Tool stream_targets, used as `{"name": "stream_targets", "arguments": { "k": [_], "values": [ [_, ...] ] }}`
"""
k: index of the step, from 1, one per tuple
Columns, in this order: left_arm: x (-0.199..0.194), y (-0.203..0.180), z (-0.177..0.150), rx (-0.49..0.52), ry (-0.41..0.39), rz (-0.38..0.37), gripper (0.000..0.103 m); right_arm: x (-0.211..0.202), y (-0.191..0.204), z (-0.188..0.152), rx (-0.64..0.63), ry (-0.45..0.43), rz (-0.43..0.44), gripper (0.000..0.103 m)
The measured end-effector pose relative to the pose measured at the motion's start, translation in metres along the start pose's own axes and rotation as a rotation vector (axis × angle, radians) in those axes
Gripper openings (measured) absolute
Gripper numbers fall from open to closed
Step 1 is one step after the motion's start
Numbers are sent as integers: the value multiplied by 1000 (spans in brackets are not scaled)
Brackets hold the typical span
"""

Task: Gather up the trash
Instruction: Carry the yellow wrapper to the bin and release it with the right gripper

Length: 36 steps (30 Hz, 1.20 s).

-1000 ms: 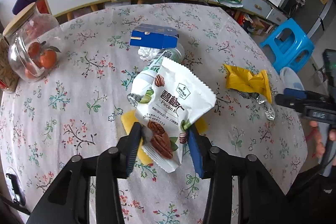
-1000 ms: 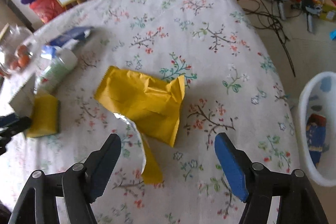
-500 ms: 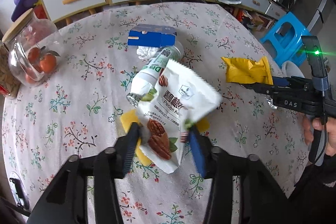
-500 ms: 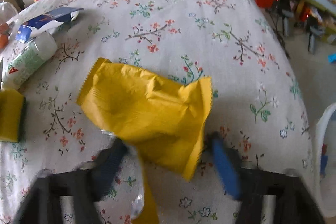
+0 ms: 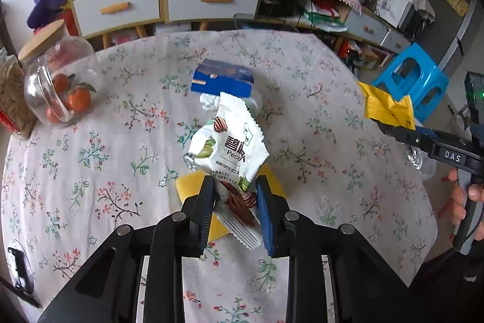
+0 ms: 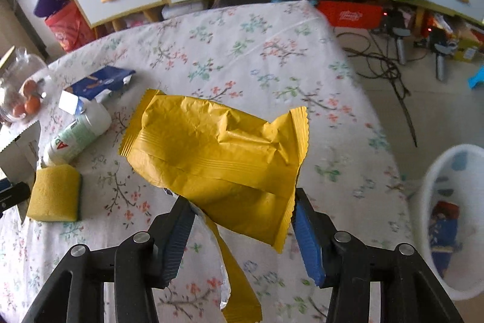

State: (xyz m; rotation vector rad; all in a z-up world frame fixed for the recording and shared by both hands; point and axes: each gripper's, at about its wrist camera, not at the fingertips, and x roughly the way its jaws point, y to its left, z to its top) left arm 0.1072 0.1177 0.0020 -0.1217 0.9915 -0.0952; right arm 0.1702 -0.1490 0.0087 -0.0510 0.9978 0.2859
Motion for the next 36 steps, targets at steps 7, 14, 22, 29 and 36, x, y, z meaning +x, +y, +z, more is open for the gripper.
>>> {"name": "stream_targets", "arguments": {
  "k": [7, 14, 22, 29, 36],
  "values": [
    [-7, -12, 1, -31, -24, -17, 29, -31, -34, -10, 62, -34, -15, 56],
    [-2, -50, 0, 17, -23, -34, 29, -49, -81, -23, 133, -43, -71, 56],
    [10, -103, 0, 90, 2, -67, 29, -69, -140, -43, 228, -48, -105, 56],
    [27, -167, 2, 165, 34, -118, 29, -78, -197, -64, 346, -37, -120, 56],
    [45, -226, 8, 230, 61, -157, 29, -77, -236, -74, 423, -20, -135, 57]
  ]
}}
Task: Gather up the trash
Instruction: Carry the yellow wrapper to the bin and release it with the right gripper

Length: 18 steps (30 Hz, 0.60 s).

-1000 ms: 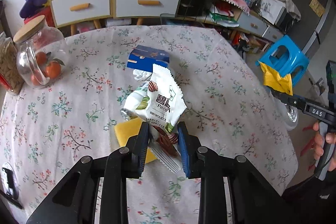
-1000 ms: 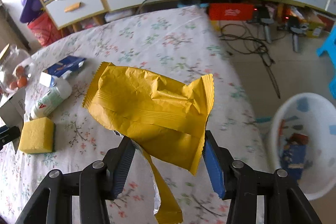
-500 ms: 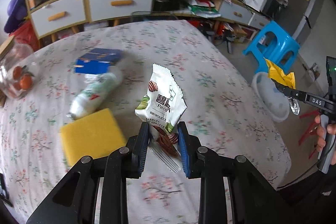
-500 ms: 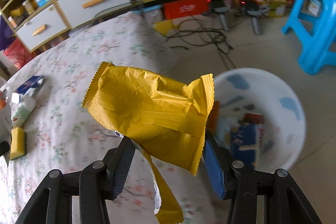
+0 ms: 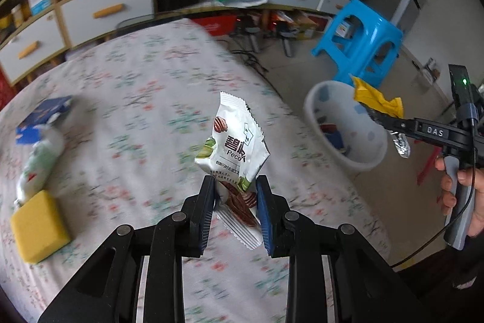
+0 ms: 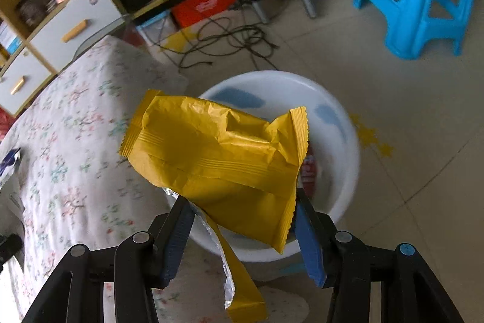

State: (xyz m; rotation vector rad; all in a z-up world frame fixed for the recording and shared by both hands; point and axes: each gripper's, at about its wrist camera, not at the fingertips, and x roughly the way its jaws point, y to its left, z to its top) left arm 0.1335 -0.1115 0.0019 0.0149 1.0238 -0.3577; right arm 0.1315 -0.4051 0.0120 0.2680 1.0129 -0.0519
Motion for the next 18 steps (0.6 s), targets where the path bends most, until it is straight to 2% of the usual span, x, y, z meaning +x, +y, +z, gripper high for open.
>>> {"name": "stream_targets", "arguments": {
  "k": [2, 4, 18],
  "values": [
    [9, -15, 6, 18, 12, -14, 29, 1, -8, 3, 18, 5, -8, 60],
    [18, -24, 12, 32, 22, -22, 29, 4, -16, 6, 39, 16, -20, 76],
    [78, -103, 40, 117, 87, -95, 29, -14, -56, 5, 121, 13, 1, 77]
  ]
}}
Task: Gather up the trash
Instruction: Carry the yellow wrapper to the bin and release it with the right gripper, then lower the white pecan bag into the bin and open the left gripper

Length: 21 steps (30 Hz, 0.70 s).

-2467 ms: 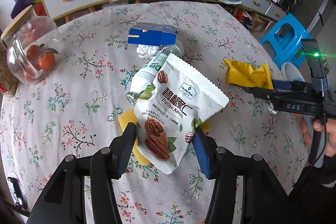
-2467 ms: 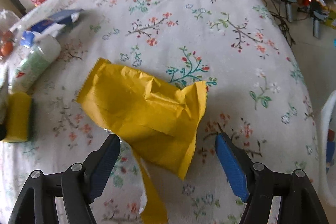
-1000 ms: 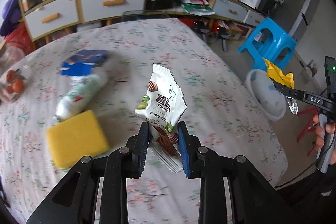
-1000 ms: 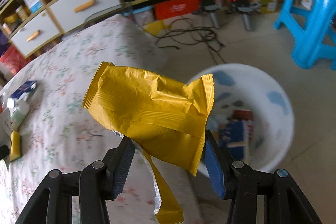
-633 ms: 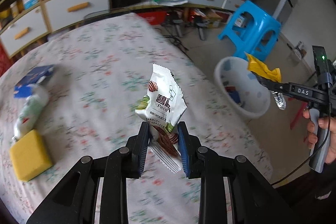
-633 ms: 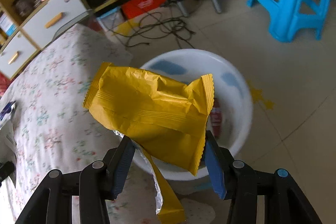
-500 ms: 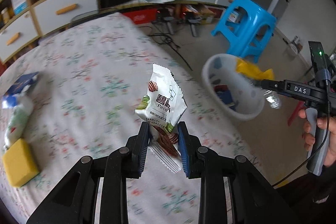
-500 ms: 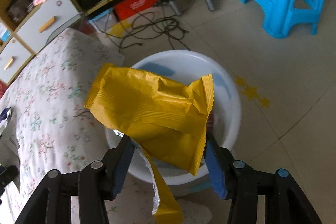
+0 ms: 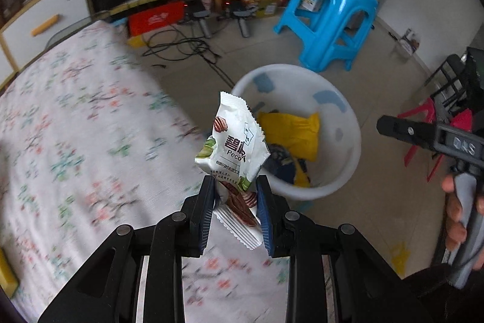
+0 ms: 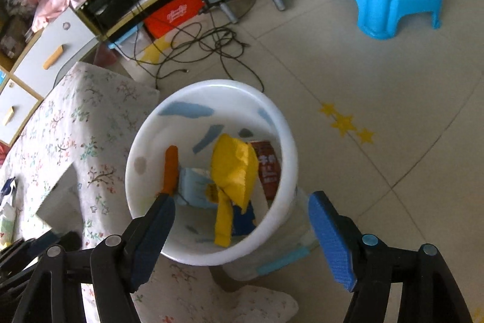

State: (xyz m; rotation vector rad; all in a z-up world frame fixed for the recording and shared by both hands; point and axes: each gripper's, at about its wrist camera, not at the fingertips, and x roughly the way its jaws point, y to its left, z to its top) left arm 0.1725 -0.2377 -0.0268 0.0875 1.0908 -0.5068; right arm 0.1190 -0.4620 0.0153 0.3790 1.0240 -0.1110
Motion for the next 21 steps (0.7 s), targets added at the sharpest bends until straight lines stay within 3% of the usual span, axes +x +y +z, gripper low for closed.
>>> {"name": "stream_targets", "arguments": {
  "k": [10, 13, 14, 17, 21],
  "values": [
    [35, -31, 27, 45, 22, -49, 31, -21, -20, 0, 24, -47, -34, 77],
    [39, -34, 31, 39, 19, -71, 36, -24, -26, 1, 35, -52, -40, 78],
    [39, -34, 32, 39, 17, -71, 42, -24, -27, 1, 38, -52, -41, 78],
    [40, -36, 35, 43, 21, -41, 72, -24, -31, 1, 49, -52, -49, 78],
    [39, -33, 37, 41, 27, -6, 76, -25, -33, 1, 57, -50, -53, 78]
  ]
}}
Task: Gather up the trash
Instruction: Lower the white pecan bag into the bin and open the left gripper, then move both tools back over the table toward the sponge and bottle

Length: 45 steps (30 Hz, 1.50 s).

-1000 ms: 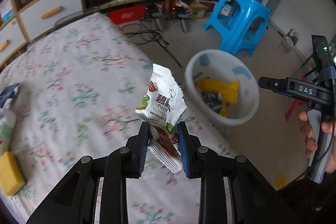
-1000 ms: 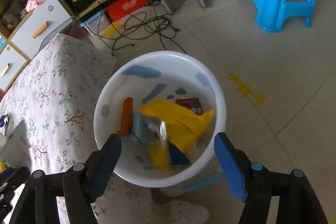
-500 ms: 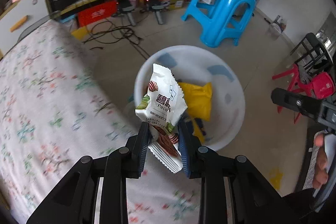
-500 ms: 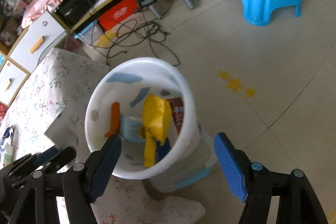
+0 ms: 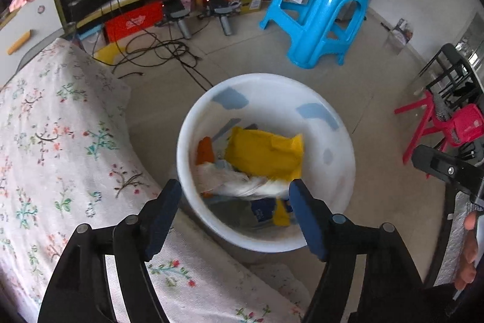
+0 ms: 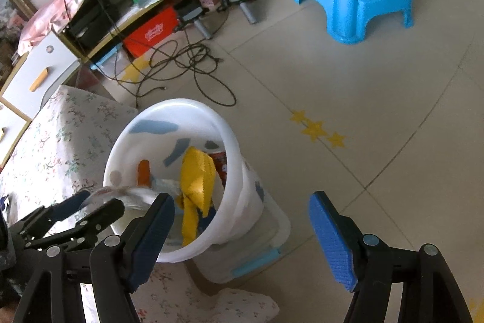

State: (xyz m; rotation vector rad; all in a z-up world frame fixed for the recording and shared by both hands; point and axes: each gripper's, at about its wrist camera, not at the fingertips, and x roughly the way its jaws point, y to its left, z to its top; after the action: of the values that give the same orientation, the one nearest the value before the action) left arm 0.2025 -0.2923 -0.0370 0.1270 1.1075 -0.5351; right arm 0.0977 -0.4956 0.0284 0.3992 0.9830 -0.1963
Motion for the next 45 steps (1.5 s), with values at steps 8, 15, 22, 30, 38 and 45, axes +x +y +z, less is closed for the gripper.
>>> {"name": "stream_targets", "arguments": {
  "k": [8, 15, 22, 30, 38, 45],
  "values": [
    [-19, 13, -11, -8, -20, 38, 84, -1, 7, -1, -22, -4, -4, 79],
    [-42, 31, -24, -22, -52, 81, 91, -1, 25, -3, -57, -6, -6, 79],
    [-73, 57, -42, -52, -96, 136, 98, 0, 55, -9, -115, -6, 2, 79],
    [-109, 103, -72, -113, -116, 209, 100, -1, 97, -18, -177, -14, 35, 81],
    [-136, 162, -106, -198, -112, 298, 100, 11, 156, -31, -271, 2, 69, 82],
    [-153, 211, -127, -275, -107, 345, 100, 21, 197, -44, -334, 18, 81, 82]
  ]
}}
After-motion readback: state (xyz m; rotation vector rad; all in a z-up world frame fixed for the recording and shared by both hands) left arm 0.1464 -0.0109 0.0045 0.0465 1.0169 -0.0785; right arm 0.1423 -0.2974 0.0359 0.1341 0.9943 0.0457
